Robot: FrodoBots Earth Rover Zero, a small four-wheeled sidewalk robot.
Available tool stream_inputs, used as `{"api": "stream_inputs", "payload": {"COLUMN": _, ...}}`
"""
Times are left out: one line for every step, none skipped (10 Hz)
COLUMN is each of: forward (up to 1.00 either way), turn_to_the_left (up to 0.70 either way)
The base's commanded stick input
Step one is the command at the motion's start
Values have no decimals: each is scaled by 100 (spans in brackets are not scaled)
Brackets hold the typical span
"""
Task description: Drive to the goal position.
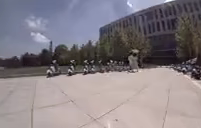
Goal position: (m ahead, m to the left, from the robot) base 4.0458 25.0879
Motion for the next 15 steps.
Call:
{"api": "stream_inputs", "payload": {"forward": 70, "turn_to_the_left": 35}}
{"api": "stream_inputs", "payload": {"forward": 70, "turn_to_the_left": 35}}
{"api": "stream_inputs", "payload": {"forward": 70, "turn_to_the_left": 35}}
{"api": "stream_inputs", "payload": {"forward": 70, "turn_to_the_left": 35}}
{"api": "stream_inputs", "payload": {"forward": 70, "turn_to_the_left": 35}}
{"api": "stream_inputs", "payload": {"forward": 70, "turn_to_the_left": 35}}
{"api": "stream_inputs", "payload": {"forward": 70, "turn_to_the_left": 35}}
{"api": "stream_inputs", "payload": {"forward": 70, "turn_to_the_left": 35}}
{"api": "stream_inputs", "payload": {"forward": 70, "turn_to_the_left": 35}}
{"api": "stream_inputs", "payload": {"forward": 70, "turn_to_the_left": 35}}
{"api": "stream_inputs", "payload": {"forward": 70, "turn_to_the_left": 35}}
{"api": "stream_inputs", "payload": {"forward": 70, "turn_to_the_left": 35}}
{"api": "stream_inputs", "payload": {"forward": 70, "turn_to_the_left": 35}}
{"api": "stream_inputs", "payload": {"forward": 70, "turn_to_the_left": 35}}
{"api": "stream_inputs", "payload": {"forward": 70, "turn_to_the_left": 35}}
